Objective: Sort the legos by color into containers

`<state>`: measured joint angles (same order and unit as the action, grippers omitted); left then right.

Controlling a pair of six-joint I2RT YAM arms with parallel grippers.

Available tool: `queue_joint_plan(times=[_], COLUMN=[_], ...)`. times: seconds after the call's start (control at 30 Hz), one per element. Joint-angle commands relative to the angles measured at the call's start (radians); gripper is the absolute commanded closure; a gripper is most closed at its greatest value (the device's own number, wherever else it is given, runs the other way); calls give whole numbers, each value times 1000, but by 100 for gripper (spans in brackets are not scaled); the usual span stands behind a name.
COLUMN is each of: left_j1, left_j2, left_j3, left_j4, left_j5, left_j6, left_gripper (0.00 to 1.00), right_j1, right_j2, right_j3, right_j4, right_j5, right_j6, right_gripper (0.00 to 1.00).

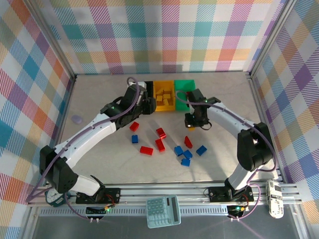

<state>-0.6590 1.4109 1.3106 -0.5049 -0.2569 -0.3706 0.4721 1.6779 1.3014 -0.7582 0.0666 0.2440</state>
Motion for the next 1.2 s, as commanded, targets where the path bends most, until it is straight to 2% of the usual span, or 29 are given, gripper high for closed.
queue_joint_plan(times=[0.0, 0.23, 0.5, 0.53, 0.6, 0.73, 0.87, 1.0, 1.17], left_j1=[-7, -8, -8, -8, -10, -10, -10, -11, -11], left_j2=[-62, -116, -89, -92, -93, -102, -109, -100, -80], left_j3=[-40, -85, -54, -54, -51, -62, -70, -68, -74], left_j4=[-49, -91, -162, -167, -180, -190, -193, -196, -202], left_j5=[-33, -35, -15, -12, -6, -2, -6, -4, 9], left_j6=[-9, -40, -46, -48, -51, -57, -58, -59, -63], left_gripper=[36, 35, 36, 36, 36, 36, 36, 35, 35], right_j1=[-1, 3, 5, 5, 5, 5, 5, 5, 5], right_j2=[53, 248, 560, 607, 696, 819, 776, 684, 498], right_j3=[133, 424, 817, 876, 1004, 1213, 1171, 1073, 845], right_j4=[-6, 94, 92, 79, 31, -58, -44, -33, 29], right_j5=[-60, -146, -140, -144, -143, -141, -129, -115, -125], right_j6=[-45, -63, -42, -37, -28, -35, -55, -77, -83], right_gripper=[78, 80, 80, 76, 63, 46, 38, 35, 31])
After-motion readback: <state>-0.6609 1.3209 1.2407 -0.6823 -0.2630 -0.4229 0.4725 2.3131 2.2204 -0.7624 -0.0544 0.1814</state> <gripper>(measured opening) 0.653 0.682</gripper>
